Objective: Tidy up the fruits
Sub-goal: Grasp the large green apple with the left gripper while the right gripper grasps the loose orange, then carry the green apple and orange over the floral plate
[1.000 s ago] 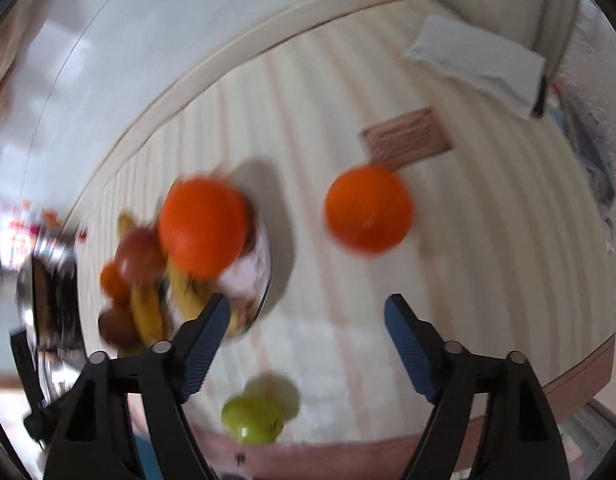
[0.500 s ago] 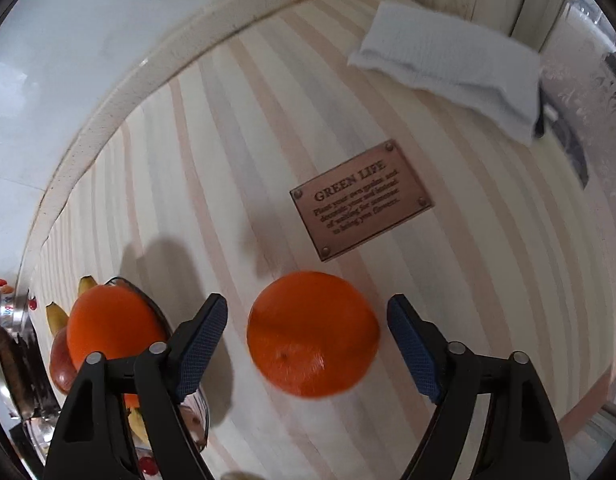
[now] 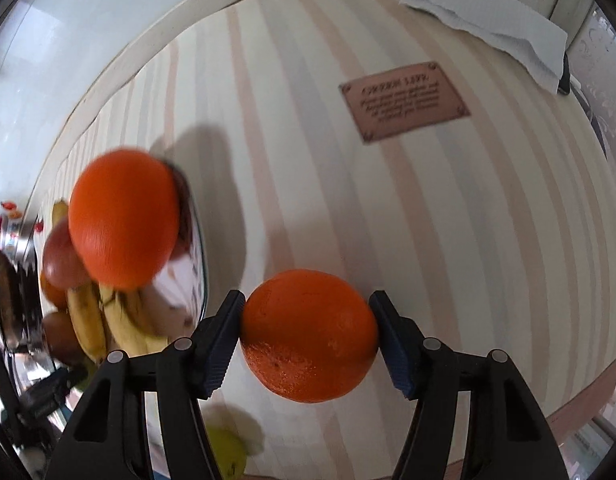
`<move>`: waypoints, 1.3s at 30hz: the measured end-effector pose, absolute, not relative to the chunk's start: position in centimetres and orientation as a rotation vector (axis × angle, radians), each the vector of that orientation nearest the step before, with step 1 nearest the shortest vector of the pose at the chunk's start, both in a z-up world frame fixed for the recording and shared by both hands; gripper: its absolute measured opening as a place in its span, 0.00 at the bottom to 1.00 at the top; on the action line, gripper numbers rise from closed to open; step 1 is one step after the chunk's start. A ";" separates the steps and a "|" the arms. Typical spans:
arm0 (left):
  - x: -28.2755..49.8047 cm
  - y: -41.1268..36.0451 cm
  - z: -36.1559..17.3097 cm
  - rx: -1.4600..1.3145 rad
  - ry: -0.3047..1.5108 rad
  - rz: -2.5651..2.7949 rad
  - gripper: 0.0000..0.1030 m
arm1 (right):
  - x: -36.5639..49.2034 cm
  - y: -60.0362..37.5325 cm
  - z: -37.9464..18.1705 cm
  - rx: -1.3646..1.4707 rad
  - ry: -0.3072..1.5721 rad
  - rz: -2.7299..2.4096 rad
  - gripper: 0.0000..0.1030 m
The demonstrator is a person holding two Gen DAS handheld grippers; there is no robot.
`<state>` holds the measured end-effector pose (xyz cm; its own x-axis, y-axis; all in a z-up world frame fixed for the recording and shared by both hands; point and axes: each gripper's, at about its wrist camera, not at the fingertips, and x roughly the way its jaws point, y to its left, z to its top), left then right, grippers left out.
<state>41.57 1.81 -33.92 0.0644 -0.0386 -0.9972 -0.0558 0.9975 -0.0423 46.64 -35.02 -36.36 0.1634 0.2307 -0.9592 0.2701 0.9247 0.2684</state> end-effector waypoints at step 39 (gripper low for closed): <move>38.8 2.8 -33.1 -0.164 1.475 0.016 0.52 | 39.6 -29.3 -35.4 0.334 1.464 0.208 0.64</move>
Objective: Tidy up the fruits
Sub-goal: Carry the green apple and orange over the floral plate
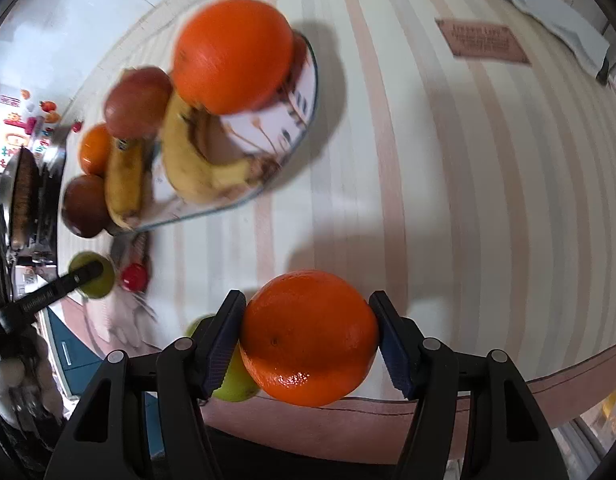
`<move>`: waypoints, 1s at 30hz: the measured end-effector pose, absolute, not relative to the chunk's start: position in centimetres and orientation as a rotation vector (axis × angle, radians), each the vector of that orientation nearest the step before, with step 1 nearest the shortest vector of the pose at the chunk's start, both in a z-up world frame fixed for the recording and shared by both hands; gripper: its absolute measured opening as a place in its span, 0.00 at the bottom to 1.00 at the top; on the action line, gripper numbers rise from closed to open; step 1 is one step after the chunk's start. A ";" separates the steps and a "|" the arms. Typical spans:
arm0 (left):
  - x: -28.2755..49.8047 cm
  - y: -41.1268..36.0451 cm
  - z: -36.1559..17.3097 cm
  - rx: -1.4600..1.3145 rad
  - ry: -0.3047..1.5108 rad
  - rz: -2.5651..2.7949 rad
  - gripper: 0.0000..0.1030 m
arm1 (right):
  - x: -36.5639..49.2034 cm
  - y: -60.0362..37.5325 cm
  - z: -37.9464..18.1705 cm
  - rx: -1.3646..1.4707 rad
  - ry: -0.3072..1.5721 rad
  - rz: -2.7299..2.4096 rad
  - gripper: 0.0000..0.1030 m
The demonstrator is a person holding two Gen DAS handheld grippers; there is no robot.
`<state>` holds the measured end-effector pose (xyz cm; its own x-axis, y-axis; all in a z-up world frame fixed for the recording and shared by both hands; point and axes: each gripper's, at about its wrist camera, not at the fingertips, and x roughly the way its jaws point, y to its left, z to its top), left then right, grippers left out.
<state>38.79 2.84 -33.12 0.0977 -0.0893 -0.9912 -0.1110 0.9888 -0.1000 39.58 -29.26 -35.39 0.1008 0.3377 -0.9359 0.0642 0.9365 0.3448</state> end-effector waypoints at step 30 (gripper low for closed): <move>48.3 -5.9 -27.3 -0.185 1.520 -0.191 0.53 | 45.3 -18.1 -32.1 0.252 1.290 0.403 0.64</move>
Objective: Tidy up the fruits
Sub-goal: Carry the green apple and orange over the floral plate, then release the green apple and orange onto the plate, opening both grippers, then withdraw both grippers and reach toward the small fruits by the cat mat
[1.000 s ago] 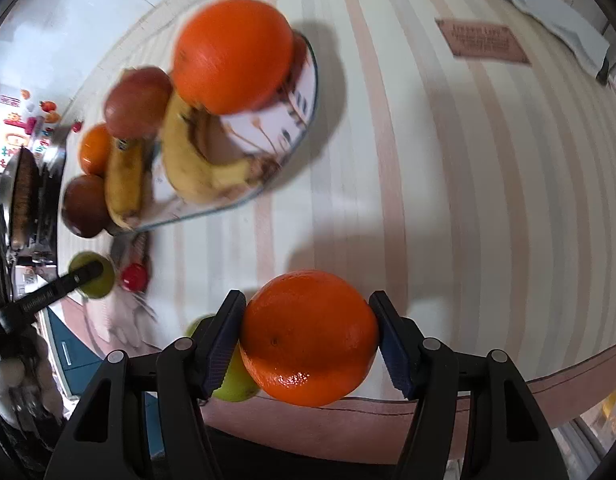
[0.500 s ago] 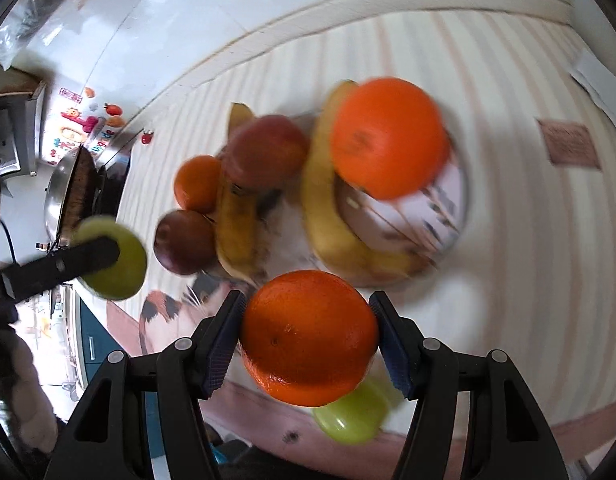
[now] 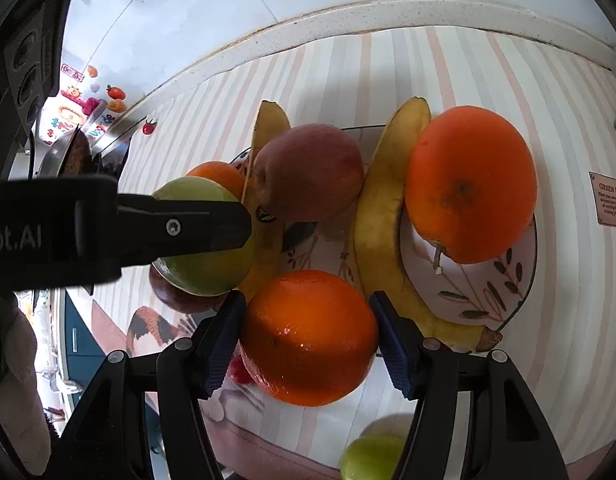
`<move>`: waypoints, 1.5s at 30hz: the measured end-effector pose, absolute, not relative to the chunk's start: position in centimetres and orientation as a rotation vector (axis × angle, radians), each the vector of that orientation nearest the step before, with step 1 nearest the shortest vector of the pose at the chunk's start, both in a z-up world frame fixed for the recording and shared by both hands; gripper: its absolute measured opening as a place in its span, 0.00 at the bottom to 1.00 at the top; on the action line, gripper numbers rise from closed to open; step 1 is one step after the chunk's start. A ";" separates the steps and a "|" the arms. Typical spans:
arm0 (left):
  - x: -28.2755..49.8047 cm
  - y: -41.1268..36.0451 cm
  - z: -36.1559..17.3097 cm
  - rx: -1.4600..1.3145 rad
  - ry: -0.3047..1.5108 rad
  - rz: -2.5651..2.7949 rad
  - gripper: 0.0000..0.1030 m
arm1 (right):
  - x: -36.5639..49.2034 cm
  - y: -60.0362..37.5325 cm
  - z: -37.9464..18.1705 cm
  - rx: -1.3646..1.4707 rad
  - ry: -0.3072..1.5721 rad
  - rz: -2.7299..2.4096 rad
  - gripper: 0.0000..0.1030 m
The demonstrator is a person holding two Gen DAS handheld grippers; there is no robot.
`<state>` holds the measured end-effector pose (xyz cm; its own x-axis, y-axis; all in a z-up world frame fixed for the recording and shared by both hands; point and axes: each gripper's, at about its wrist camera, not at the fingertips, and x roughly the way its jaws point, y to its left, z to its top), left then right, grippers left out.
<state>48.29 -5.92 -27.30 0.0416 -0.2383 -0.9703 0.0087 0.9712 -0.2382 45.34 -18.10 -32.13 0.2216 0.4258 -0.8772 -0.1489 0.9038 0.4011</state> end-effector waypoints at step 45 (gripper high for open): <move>40.1 -5.1 -21.7 -0.050 1.291 0.013 0.89 | 40.4 -25.7 -22.9 0.140 1.155 0.181 0.96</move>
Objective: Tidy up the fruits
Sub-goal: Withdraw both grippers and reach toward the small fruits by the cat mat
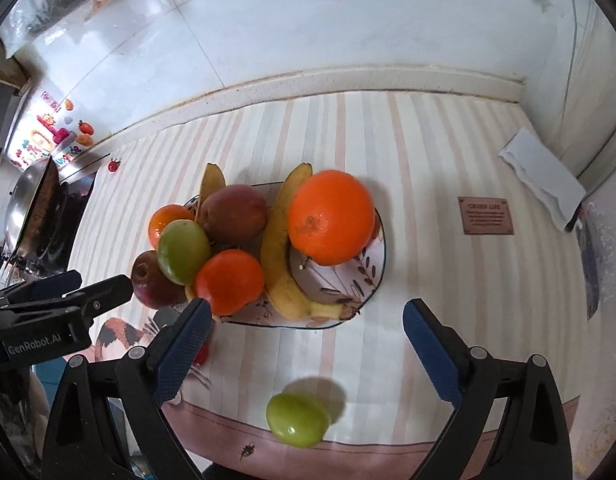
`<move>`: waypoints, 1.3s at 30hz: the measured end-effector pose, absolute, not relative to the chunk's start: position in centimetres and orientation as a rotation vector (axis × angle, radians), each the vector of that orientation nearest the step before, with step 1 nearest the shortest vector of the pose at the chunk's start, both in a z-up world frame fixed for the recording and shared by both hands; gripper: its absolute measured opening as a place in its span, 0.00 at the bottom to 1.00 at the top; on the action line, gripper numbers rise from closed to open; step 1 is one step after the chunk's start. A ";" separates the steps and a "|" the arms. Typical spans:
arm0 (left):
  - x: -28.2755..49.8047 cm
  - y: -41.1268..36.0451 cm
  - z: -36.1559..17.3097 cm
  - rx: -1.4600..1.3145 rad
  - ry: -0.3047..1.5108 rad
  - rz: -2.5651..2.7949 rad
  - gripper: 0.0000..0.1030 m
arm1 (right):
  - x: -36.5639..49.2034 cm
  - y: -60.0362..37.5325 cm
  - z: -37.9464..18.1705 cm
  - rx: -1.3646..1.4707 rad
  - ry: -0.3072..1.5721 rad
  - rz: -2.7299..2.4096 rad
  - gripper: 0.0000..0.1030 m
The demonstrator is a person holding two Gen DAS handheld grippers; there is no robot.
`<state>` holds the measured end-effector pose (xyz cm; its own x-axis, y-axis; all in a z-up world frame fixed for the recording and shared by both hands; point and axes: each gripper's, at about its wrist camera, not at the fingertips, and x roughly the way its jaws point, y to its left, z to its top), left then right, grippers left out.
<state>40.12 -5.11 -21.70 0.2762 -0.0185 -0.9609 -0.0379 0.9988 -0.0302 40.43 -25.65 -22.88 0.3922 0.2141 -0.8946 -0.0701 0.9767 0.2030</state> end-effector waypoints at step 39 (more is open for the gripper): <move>34.0 -4.2 -25.5 -0.064 1.423 0.076 0.89 | 35.0 -25.5 -29.2 0.180 1.420 0.353 0.75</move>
